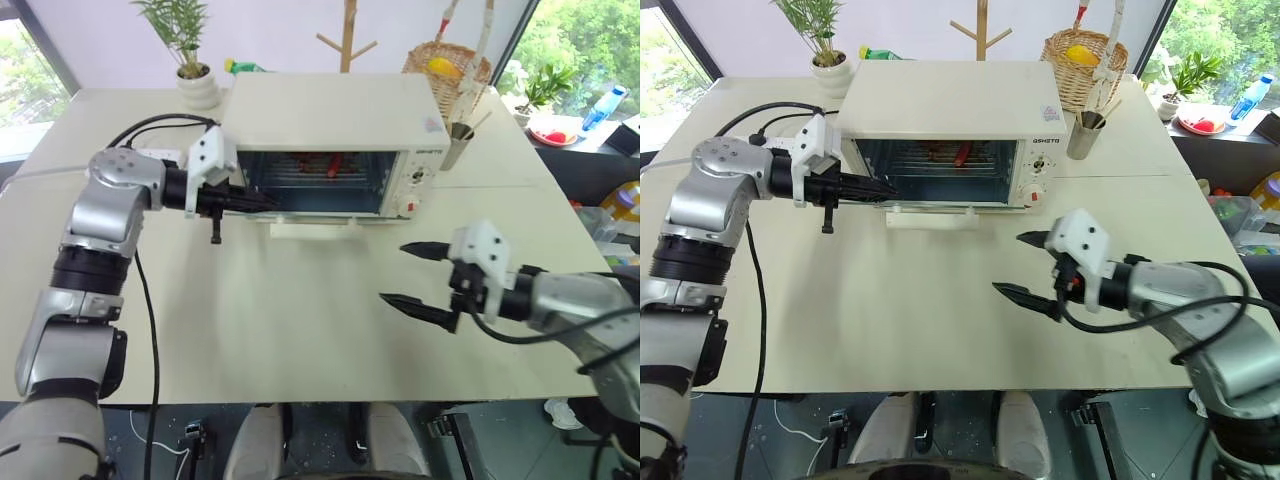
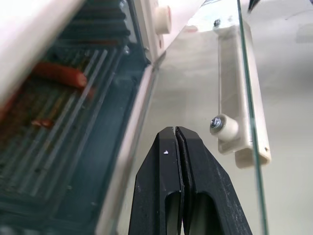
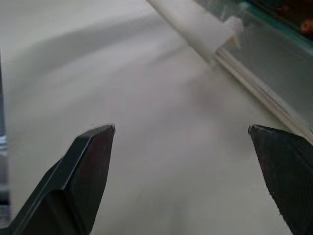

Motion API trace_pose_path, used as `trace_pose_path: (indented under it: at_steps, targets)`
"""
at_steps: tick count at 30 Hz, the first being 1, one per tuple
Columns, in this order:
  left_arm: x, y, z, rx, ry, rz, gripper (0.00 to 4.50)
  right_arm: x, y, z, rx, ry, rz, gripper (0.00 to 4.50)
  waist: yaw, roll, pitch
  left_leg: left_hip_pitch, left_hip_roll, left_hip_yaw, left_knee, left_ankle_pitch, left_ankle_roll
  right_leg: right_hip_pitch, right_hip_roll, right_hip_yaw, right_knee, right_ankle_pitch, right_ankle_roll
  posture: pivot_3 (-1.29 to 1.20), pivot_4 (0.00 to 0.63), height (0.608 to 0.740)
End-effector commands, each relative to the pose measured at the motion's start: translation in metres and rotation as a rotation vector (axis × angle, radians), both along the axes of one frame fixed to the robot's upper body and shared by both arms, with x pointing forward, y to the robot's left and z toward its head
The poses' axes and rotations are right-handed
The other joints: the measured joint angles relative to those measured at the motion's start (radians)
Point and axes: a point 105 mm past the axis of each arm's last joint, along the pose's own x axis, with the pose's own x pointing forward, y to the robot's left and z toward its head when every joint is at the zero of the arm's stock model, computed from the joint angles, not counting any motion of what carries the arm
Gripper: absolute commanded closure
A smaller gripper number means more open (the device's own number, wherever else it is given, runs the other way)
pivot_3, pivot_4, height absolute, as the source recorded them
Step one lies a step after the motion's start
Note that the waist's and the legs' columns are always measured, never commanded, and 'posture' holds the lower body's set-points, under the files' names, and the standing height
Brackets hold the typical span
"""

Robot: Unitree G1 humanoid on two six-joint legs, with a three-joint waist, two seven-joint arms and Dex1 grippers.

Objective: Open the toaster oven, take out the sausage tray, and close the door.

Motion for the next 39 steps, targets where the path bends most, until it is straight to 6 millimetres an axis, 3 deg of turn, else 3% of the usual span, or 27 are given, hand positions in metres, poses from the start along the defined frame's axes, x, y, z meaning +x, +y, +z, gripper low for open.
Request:
trace_pose_path:
  at_steps: [1, 12, 16, 19, 21, 24, 27, 32, 39]
  targets:
    - [-0.009, -0.003, -0.005, 0.001, 0.001, -0.02, 4.45, -0.011, -0.003, 0.024, 0.005, -0.066, 0.02, 0.0, 0.0, 0.0, 0.0, 0.0, 0.0, 0.0, 0.0, 0.0, 0.0, 0.0, 0.0, 0.0, 0.0, 0.0, 0.0, 0.0, 0.15, 0.74]
    - [-0.028, -0.003, -0.069, 0.043, 0.066, 0.054, 4.45, 0.006, -0.006, 0.045, 0.03, -0.147, -0.047, 0.0, 0.008, 0.0, 0.0, 0.001, 0.006, 0.0, 0.0, 0.0, 0.0, 0.001, 0.002, 0.0, -0.002, 0.0, -0.001, 0.0, 0.15, 0.74]
    - [-0.022, -0.004, -0.091, 0.039, 0.064, 0.132, 4.45, 0.013, 0.0, 0.046, 0.042, -0.168, -0.048, 0.0, 0.011, 0.0, 0.0, 0.001, 0.006, 0.001, 0.001, 0.0, 0.0, 0.002, 0.002, 0.0, -0.003, 0.0, -0.001, 0.0, 0.15, 0.74]
    - [-0.017, -0.004, -0.094, 0.007, 0.059, 0.175, 4.45, 0.021, 0.005, 0.048, 0.058, -0.185, -0.055, 0.0, 0.009, 0.0, 0.0, 0.001, 0.006, 0.0, 0.001, 0.0, 0.0, 0.002, 0.002, 0.0, -0.003, 0.001, -0.001, 0.0, 0.15, 0.74]
    - [-0.016, -0.004, -0.089, -0.034, 0.071, 0.198, 4.45, 0.026, 0.008, 0.048, 0.059, -0.196, -0.061, 0.0, 0.008, 0.0, -0.001, 0.001, 0.006, 0.0, 0.001, 0.0, 0.0, 0.002, 0.002, 0.0, -0.003, 0.001, -0.002, 0.0, 0.15, 0.74]
    - [-0.015, 0.0, -0.066, -0.142, 0.123, 0.231, 4.45, 0.037, 0.011, 0.048, 0.049, -0.225, -0.081, 0.0, 0.006, 0.0, 0.0, 0.001, 0.007, 0.0, 0.001, 0.0, 0.0, 0.002, 0.003, 0.0, -0.003, 0.001, -0.002, 0.0, 0.15, 0.74]
    - [-0.029, 0.018, -0.019, -0.321, 0.231, 0.235, 4.45, 0.06, 0.027, 0.043, -0.01, -0.303, -0.093, 0.0, -0.008, -0.001, 0.0, 0.0, 0.008, 0.0, 0.001, 0.0, 0.0, 0.001, 0.005, 0.0, -0.003, 0.001, -0.002, 0.0, 0.15, 0.74]
    - [-0.04, 0.041, 0.016, -0.45, 0.256, 0.326, 4.45, 0.087, 0.055, 0.03, -0.115, -0.411, -0.066, 0.0, -0.019, -0.001, 0.0, 0.001, 0.01, -0.001, -0.001, 0.0, 0.0, -0.001, 0.007, 0.001, -0.002, 0.002, -0.003, 0.0, 0.15, 0.74]
    - [-0.06, 0.054, 0.013, -0.387, 0.168, 0.43, 4.45, 0.123, 0.097, 0.023, -0.193, -0.549, -0.048, 0.0, -0.02, -0.001, 0.0, 0.001, 0.01, 0.0, -0.002, 0.0, 0.0, -0.003, 0.009, 0.003, -0.002, 0.003, -0.006, 0.0, 0.15, 0.74]
